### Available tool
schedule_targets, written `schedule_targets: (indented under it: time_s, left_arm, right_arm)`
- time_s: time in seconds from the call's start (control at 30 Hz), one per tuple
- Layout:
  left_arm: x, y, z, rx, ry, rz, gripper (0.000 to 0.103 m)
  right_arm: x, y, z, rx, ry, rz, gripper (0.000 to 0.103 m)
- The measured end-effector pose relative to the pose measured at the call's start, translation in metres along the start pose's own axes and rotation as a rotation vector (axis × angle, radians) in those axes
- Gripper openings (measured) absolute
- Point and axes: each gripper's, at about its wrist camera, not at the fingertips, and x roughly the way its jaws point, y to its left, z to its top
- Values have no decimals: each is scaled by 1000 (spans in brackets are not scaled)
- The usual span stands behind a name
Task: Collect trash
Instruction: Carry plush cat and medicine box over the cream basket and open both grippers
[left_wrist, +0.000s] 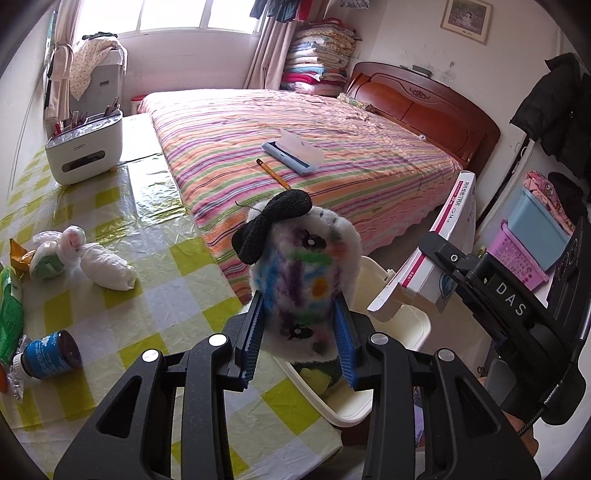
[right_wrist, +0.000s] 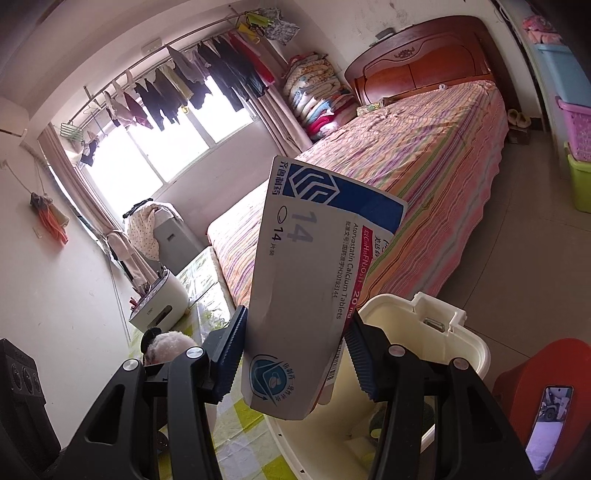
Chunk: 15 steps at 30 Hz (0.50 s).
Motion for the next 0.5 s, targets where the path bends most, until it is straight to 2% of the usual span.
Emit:
schedule_targets:
  time_s: [0.5]
  left_arm:
    - [35, -8, -6, -4, 65, -13, 35]
  right_arm:
    - [4, -8, 4, -11, -2, -74, 52]
